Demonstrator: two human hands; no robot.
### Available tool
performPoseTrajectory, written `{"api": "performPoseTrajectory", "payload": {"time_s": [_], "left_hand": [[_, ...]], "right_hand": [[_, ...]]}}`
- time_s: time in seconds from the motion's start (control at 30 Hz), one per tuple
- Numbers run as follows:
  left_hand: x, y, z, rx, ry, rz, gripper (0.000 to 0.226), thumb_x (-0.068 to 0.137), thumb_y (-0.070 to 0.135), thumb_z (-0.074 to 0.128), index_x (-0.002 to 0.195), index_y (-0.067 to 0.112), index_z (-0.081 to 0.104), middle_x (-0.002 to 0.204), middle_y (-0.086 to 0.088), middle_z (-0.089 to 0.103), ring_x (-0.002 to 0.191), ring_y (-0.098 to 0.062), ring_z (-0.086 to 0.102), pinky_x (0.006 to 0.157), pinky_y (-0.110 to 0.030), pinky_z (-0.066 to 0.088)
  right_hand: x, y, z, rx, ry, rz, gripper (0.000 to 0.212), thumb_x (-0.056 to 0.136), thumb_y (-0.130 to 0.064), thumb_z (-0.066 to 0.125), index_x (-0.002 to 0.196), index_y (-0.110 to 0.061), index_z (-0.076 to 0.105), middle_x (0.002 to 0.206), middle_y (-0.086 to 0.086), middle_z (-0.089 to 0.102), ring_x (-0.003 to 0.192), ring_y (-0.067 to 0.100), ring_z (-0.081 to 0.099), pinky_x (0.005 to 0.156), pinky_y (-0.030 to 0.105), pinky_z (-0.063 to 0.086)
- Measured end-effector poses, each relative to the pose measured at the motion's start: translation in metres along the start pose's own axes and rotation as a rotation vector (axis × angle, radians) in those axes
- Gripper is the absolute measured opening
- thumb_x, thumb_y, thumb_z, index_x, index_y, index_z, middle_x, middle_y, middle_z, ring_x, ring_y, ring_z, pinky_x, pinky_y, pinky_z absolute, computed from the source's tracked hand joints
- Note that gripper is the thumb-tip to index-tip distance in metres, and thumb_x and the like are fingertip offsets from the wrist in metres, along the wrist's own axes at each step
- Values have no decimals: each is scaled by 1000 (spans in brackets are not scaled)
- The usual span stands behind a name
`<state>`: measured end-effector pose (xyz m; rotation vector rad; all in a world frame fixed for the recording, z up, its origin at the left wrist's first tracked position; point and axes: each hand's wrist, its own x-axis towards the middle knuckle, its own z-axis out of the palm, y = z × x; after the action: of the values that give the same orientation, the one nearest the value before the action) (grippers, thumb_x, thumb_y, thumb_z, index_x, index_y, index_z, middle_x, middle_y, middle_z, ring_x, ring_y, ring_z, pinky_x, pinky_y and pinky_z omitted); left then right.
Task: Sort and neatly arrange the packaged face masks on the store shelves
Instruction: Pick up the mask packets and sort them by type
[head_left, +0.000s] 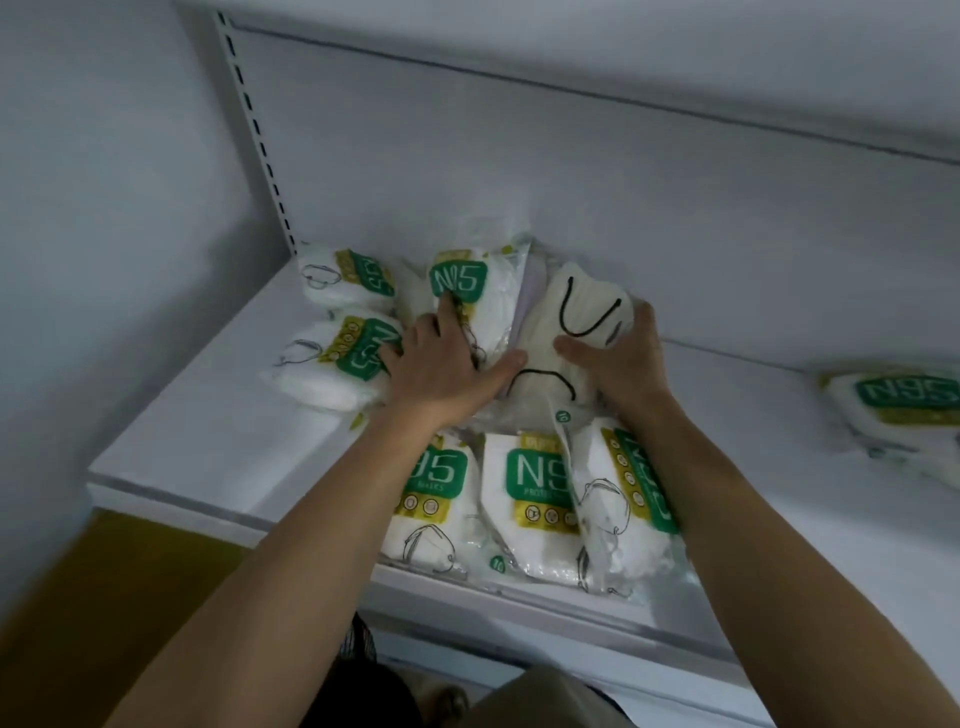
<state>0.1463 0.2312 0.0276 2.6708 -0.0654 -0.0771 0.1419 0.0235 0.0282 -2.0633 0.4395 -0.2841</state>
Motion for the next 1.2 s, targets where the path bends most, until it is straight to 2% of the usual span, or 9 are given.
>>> {"api": "performPoseTrajectory", "payload": {"time_s": [0.3,0.47,0.53,0.6,0.7,0.8,0.9,1.07,1.2], "left_hand": [[3,17,11,-185,99,16,103,76,69,57,159,23,18,154,-13,39,143,-36,36,114,-62,20],[-5,39,2,-67,209,51,109,73,32,80,159,32,12,166,-15,10,153,-41,10,114,-71,14],[-17,60,-1,-16,303,140,99,76,31,77,157,32,20,167,-13,9,154,-40,8,114,-70,17],[-36,86,-8,-70,347,304,72,79,32,67,145,27,39,157,-13,30,147,-37,26,111,-65,28],[-78,123,-7,-187,140,596,26,88,36,56,110,22,57,110,2,61,105,-21,58,95,-50,49],[-107,145,11,123,-122,765,34,91,50,61,117,29,57,113,7,62,108,-17,55,91,-43,49],[-93,154,30,258,-302,679,45,88,45,69,130,32,60,130,4,60,121,-19,53,103,-40,42],[-83,165,37,112,-408,482,44,83,23,82,123,34,70,135,12,62,120,-14,58,100,-30,48],[-83,164,39,185,-440,435,40,83,14,82,113,39,75,134,6,64,119,-17,61,102,-36,49]], "right_hand": [[4,20,-19,79,77,8,87,72,-32,92,141,-21,41,117,-7,56,111,20,58,95,43,53],[4,24,-28,136,80,20,79,68,-34,94,130,-22,47,114,-2,67,104,23,67,85,41,58],[9,19,-39,79,64,6,69,70,-28,93,123,-15,50,104,-4,62,96,20,62,76,32,50],[15,16,-51,73,59,-6,59,71,-22,92,114,-15,53,98,-7,59,93,18,57,73,31,46],[22,22,-72,137,87,-4,52,72,-16,90,111,-18,56,101,-4,61,92,18,57,76,34,48],[25,35,-93,256,148,33,50,72,-12,89,112,-15,58,105,-1,67,98,21,64,84,42,57],[21,46,-113,425,142,72,47,75,-4,85,113,-17,59,105,1,71,96,23,70,85,49,61],[17,66,-159,601,265,29,54,81,-1,82,127,-15,57,112,-3,69,97,8,68,78,21,60],[22,93,-199,738,133,107,48,81,3,80,120,-20,62,116,2,72,106,22,70,89,51,61]]}}
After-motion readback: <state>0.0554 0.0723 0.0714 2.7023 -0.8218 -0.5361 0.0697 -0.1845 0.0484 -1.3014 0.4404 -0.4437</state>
